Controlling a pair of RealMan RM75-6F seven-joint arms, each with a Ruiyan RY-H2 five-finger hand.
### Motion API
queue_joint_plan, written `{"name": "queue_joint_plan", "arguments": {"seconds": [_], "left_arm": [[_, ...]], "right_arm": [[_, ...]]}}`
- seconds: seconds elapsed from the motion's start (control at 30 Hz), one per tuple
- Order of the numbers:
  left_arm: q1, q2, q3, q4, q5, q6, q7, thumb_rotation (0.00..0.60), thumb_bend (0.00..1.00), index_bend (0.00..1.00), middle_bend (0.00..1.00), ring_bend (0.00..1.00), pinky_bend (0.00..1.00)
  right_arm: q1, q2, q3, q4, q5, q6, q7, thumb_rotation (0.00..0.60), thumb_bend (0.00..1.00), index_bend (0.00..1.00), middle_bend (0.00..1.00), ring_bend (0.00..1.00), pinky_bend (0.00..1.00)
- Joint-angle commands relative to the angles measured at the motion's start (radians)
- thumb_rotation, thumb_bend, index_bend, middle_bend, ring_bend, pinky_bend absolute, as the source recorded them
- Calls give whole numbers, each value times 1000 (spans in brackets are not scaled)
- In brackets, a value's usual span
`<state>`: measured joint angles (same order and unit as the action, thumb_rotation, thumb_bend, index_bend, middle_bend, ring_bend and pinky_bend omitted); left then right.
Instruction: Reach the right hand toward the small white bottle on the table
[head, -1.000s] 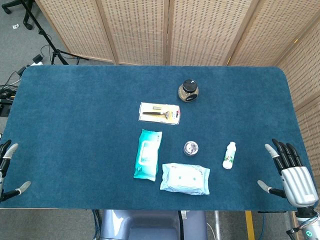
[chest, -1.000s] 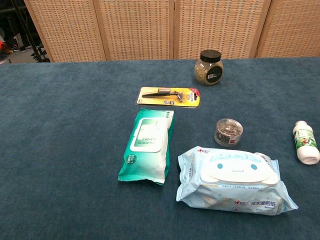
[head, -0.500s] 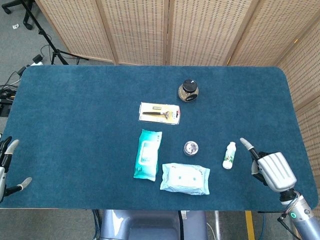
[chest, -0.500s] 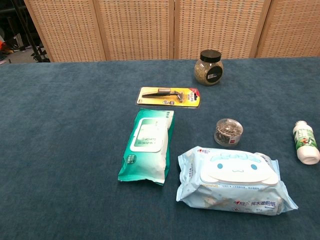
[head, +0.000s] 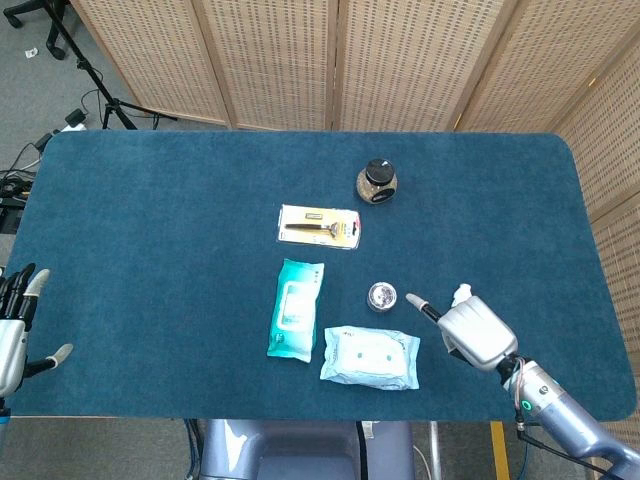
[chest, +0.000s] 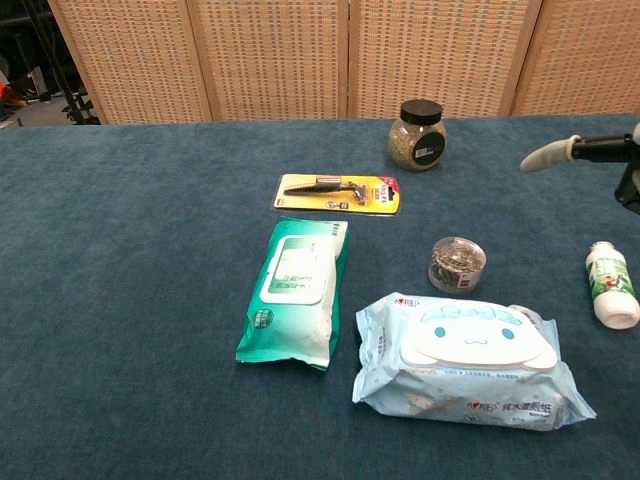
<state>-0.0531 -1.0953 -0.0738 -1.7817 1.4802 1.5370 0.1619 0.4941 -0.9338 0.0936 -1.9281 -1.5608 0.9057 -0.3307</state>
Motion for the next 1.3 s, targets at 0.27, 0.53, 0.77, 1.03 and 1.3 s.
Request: {"name": "queue_joint_plan", "arguments": {"seconds": [0.27,0.53,0.77,1.03,1.3], "left_arm": [[-2,-4,-6,3,-7,6,6,600,26,0,0,0,0],[-7,-6,-8,8,-21,-3,3,600,26,0,0,0,0],[-12,0,-11,12,-36,-16,-10,600,26,0,0,0,0],[-13,7,-15,17,-41,-17,-31,600,27,0,0,0,0],[-16,11,-14,20,-46,-24,-39,600,27,0,0,0,0]], "right_arm": [[204,-105,41,-41,406,-180,-350,600,1000,0,772,758,943],[365,-224,-30,-28,777,-108,-608,600,1000,0,773,761,943],[486,-315,-73,-15,1005,-2,-735,600,1000,0,773,762,943],[549,-346,-111,-7,1147,43,-766,600,1000,0,774,761,943],[574,-339,-141,-19,1152,54,-741,600,1000,0,773,761,943]]}}
